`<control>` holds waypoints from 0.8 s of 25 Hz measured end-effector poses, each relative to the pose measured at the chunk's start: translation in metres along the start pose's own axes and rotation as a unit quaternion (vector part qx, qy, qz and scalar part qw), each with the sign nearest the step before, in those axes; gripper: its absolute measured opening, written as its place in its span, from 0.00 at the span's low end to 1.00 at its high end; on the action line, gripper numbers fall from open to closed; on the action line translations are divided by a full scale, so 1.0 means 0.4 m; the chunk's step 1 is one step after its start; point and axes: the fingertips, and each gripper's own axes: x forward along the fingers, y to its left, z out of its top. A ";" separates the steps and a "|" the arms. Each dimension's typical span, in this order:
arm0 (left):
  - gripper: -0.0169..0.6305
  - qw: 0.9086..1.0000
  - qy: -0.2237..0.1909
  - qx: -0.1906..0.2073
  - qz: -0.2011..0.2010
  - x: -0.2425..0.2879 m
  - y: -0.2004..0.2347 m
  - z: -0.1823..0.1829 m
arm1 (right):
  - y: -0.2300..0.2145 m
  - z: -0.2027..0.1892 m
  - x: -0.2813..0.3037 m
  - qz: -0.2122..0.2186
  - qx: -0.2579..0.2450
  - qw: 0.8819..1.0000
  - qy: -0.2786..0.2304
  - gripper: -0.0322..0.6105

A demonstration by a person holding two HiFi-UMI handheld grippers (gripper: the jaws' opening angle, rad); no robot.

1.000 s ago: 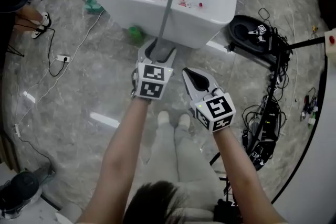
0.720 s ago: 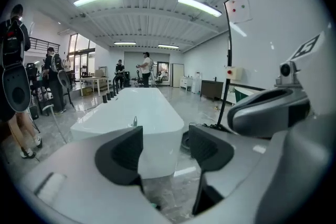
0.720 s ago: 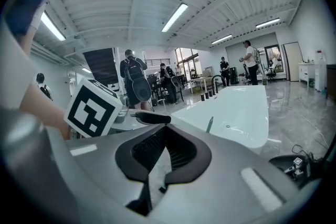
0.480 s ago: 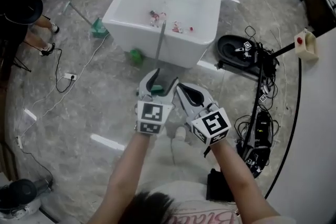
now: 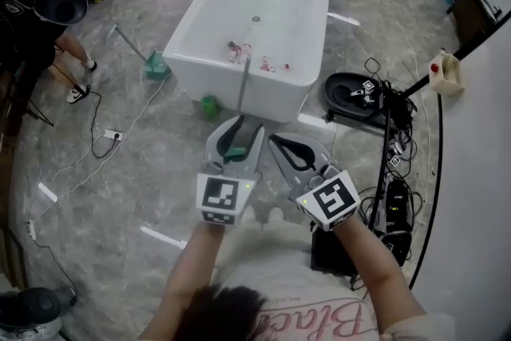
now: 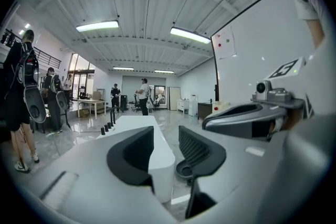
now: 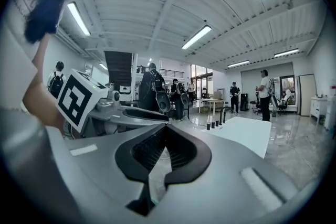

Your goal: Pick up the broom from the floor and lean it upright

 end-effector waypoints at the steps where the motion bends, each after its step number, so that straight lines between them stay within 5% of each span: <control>1: 0.24 1.000 -0.012 -0.001 0.004 -0.008 -0.002 0.021 | -0.002 0.013 -0.008 -0.002 0.006 1.000 -0.006 0.05; 9: 0.03 0.997 -0.076 0.020 0.000 -0.055 -0.035 0.156 | -0.010 0.136 -0.037 -0.018 -0.011 0.999 -0.042 0.05; 20: 0.03 0.997 -0.072 0.035 -0.007 -0.057 -0.022 0.185 | -0.043 0.158 -0.021 -0.071 -0.002 0.996 -0.048 0.05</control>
